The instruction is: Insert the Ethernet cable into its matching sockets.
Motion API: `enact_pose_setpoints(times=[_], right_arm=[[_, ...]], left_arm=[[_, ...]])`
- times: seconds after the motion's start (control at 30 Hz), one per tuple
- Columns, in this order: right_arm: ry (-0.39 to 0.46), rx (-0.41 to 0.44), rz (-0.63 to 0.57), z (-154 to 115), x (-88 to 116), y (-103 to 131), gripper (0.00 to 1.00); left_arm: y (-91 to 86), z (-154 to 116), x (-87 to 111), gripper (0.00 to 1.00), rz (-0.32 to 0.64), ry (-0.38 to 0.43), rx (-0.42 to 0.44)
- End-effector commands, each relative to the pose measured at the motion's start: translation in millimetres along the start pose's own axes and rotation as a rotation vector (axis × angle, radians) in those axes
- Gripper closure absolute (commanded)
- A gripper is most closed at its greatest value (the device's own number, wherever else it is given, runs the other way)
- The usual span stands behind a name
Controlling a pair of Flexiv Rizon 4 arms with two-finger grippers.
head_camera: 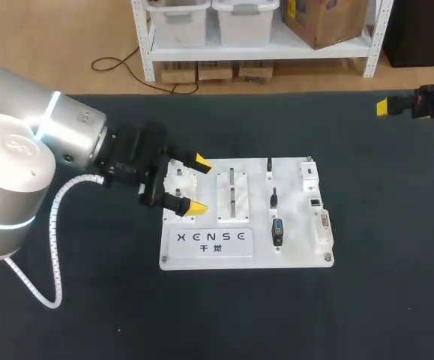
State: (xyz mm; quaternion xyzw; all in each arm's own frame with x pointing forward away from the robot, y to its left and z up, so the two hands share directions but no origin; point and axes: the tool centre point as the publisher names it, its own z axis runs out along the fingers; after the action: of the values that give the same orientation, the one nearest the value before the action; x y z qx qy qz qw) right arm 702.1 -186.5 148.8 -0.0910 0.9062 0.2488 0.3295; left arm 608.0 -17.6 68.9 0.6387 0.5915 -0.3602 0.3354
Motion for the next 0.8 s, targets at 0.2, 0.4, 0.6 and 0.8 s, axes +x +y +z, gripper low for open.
enact_pose_setpoints(times=[0.2, 0.4, 0.6, 0.8], right_arm=[[0.074, 0.053, -0.029, 7.9, -2.7, 24.8, 0.0], [0.173, 0.061, -0.014, 42.5, 3.5, 85.1, 0.0], [0.276, 0.096, -0.003, 75.2, 23.6, 128.9, 0.0], [0.373, 0.184, 0.003, 98.6, 53.1, 157.0, 0.0]], left_arm=[[0.4, 0.5, 0.7, 0.0, 0.001, -0.001, -0.001], [0.4, 0.5, 0.7, 0.0, 0.001, -0.001, -0.001], [0.4, 0.5, 0.7, 0.0, 0.001, -0.001, -0.001], [0.4, 0.5, 0.7, 0.0, 0.001, -0.001, -0.001]])
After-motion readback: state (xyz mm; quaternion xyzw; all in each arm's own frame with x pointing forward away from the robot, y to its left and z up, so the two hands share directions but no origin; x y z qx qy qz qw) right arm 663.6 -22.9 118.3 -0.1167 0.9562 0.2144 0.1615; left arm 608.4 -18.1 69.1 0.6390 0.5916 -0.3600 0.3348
